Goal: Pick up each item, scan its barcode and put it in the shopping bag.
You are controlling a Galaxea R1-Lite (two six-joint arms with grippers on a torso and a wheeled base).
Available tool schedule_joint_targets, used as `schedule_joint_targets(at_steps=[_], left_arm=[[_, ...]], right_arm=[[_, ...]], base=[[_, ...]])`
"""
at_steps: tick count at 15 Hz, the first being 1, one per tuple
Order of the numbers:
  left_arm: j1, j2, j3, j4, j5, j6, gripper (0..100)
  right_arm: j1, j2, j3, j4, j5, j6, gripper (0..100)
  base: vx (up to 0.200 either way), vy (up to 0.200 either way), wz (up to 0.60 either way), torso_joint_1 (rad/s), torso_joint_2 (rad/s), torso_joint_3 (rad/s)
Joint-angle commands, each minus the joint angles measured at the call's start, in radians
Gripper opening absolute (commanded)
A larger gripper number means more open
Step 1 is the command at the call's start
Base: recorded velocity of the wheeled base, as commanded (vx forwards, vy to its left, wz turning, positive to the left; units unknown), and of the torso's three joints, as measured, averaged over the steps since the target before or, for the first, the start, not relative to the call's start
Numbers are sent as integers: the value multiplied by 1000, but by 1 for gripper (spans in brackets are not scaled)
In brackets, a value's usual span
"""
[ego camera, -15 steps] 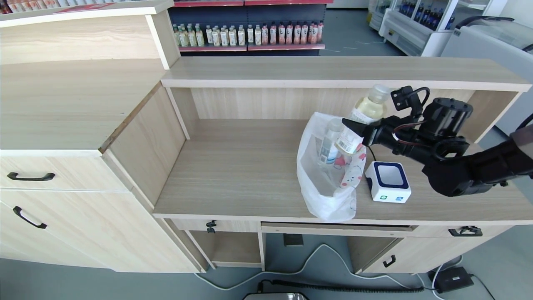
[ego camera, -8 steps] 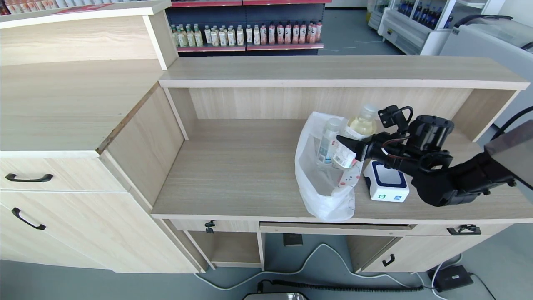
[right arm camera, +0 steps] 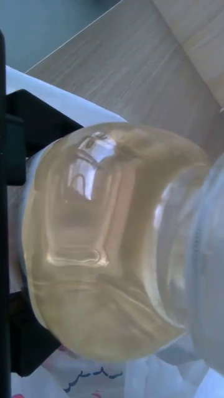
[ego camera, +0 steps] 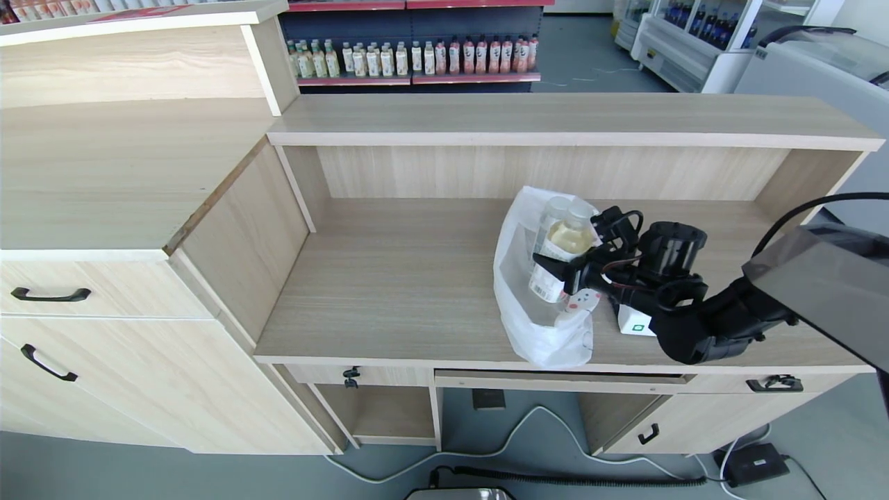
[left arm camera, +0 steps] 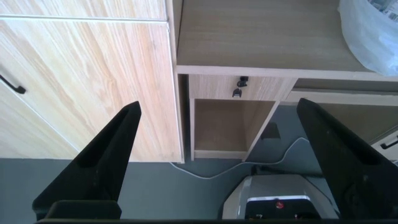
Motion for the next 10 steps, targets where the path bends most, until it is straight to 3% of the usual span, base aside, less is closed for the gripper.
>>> schedule_joint_targets(at_steps=[1, 10], left_arm=[[0, 0, 0, 0, 0, 0, 100], [0, 0, 0, 0, 0, 0, 100]], right_arm=[[9, 46, -9, -14, -11, -9, 0], [3, 158, -43, -57, -9, -115, 0]], base=[[0, 0, 0, 0, 0, 0], [0, 0, 0, 0, 0, 0]])
